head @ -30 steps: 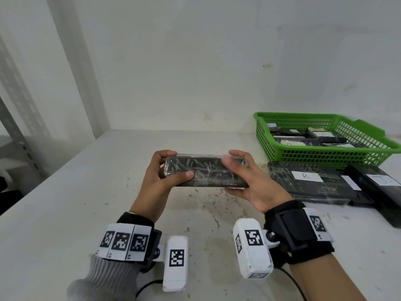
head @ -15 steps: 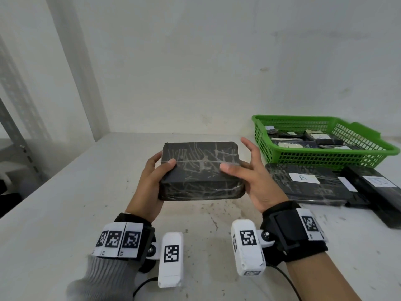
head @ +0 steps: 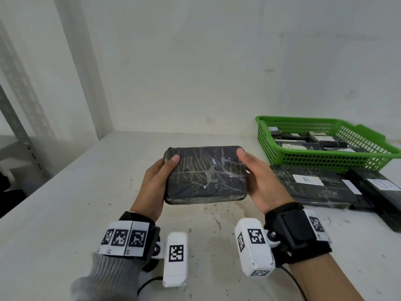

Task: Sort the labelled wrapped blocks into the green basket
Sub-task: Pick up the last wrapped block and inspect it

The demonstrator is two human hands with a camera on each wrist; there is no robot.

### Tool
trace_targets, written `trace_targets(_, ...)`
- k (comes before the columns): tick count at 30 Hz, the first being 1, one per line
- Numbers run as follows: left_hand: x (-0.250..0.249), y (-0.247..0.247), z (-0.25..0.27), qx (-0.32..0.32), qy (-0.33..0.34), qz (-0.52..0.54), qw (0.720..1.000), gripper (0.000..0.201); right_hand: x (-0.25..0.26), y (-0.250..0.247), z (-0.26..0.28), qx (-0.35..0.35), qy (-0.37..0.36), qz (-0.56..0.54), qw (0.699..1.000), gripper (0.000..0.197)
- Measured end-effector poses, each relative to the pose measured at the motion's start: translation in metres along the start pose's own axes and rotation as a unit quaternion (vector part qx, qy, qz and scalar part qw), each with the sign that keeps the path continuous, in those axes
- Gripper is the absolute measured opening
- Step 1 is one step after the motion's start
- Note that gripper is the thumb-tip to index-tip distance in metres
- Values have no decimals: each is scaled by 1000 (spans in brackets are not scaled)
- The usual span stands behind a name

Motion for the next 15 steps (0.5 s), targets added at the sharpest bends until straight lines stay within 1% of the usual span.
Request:
trace_targets(2, 1, 2, 1, 10, -8, 1, 1000, 38, -2, 0, 0, -32, -9, 34, 999, 54)
trace_targets(5, 3, 8, 3, 22, -27, 0, 999, 52, -3, -1, 0, -56, -34, 63, 996, 50)
trace_targets(7, 5, 8, 3, -12, -38, -7, 999, 55, -3, 0, 0, -58, -43, 77, 994, 52)
trace_targets(9, 8, 4, 1, -51, -42, -11, 998, 51, -2, 1, 1, -59, -40, 70, 995, 54)
trace_targets(10, 9, 3, 0, -58, -42, -12, 997, 49, -3, 2, 1, -59, -32, 61, 996, 57)
trace_targets(12, 9, 3, 0, -62, -36, -17, 997, 50, -5, 4, 1, -63, -17, 53, 996, 70)
trace_targets(13, 9, 3, 0, -62, -31, -21, 997, 53, -6, 5, 1, -67, -14, 58, 996, 77)
trace_targets(14, 9, 3, 0, -62, -27, -26, 997, 58, -7, 5, 1, -77, -16, 66, 995, 81)
trace_targets(15, 9, 3, 0, -59, -26, -32, 997, 63, -7, 4, 1, -90, -23, 72, 993, 79)
Point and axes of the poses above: each hand's wrist, its own z-axis away from the middle knuckle, its own y-axis out of the palm, x = y × z, the point moved 5 cm from there along -z, towards the middle knuckle, and after that the axes turned 5 degrees about -y, right-handed, at the moved point
